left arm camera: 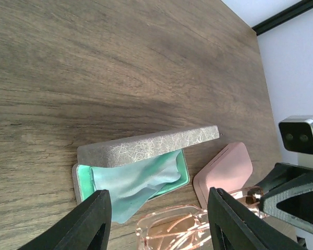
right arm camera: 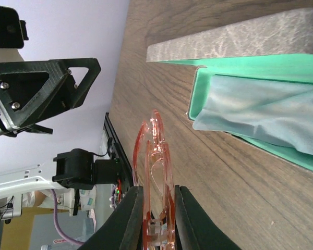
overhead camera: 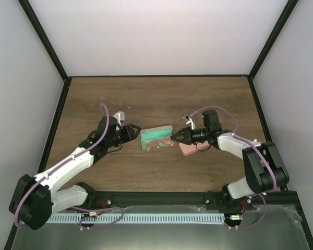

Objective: Organize the sunglasses
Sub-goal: Place the sunglasses in the sunglasses case.

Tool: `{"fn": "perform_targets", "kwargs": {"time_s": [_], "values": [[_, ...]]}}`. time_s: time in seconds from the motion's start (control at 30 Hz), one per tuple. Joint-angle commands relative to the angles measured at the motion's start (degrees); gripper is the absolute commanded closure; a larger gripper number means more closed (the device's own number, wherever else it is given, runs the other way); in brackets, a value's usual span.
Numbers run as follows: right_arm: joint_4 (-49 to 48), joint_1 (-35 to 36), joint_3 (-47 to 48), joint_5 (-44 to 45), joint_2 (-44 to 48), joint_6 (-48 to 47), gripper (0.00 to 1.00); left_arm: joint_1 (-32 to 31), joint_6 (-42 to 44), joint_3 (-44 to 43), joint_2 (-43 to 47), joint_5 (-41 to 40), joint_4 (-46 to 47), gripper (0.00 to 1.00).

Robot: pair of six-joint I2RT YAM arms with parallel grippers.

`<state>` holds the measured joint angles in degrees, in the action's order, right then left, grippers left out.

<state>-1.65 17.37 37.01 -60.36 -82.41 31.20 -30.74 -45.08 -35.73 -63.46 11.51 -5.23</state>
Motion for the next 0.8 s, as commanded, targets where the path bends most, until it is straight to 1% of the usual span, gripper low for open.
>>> {"fn": "perform_targets", "kwargs": {"time_s": [0.0,0.3,0.77], "values": [[-5.0,0.7,3.1,-0.1,-2.8,1.1,0.97,0.2,-0.6,1.1,1.1,-0.9,1.6,0.48],[-9.8,0.9,3.0,0.3,-7.9,3.4,0.98,0.2,-0.7,2.1,0.6,-0.8,2.1,0.47],[-12.0,1.0,4.4,-0.8,-12.9,3.6,0.98,0.2,-0.9,1.4,-2.5,-0.3,3.9,0.47]]}}
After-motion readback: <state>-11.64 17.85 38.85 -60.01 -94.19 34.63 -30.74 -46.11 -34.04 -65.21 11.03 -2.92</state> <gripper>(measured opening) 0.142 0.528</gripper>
